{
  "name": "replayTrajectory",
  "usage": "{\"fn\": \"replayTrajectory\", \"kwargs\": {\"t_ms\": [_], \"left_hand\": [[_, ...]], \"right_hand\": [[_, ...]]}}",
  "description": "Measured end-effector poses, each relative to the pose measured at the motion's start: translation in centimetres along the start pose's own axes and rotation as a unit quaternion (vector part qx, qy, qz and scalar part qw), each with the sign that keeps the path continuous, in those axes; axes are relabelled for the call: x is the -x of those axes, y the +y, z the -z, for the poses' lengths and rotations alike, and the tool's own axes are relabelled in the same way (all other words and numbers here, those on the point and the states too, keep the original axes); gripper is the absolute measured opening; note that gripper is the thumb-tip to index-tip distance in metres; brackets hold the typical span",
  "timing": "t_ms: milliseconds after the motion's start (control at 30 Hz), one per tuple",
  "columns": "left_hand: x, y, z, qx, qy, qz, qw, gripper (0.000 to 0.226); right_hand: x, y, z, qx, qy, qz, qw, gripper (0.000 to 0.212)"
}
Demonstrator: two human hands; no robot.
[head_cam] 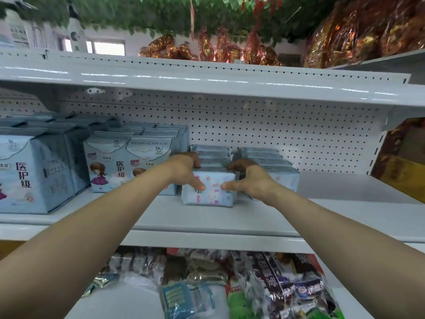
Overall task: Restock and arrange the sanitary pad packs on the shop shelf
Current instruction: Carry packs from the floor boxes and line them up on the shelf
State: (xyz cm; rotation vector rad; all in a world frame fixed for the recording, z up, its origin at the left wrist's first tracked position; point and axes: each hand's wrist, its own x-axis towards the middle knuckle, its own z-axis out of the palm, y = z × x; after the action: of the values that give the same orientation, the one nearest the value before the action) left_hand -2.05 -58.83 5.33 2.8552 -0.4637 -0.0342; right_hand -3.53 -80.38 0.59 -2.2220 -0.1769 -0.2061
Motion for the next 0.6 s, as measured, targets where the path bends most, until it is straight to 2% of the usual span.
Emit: {"fn": "replayTrajectory", "kwargs": {"t_ms": [133,600], "left_hand": [[-0.1,-0.1,0.3,0.003,-0.016,0.004,1.000,0.071],[0.5,0.7,0.4,0.059,0.010,0.008,0.998,0.062]], "right_hand": [[-0.3,0.1,-0.3,-0.008,0.001,-0.001,1.000,0.060],[-0.4,0.3,-1.1,0.008,0.019,0.007,1.000,0.061]]}}
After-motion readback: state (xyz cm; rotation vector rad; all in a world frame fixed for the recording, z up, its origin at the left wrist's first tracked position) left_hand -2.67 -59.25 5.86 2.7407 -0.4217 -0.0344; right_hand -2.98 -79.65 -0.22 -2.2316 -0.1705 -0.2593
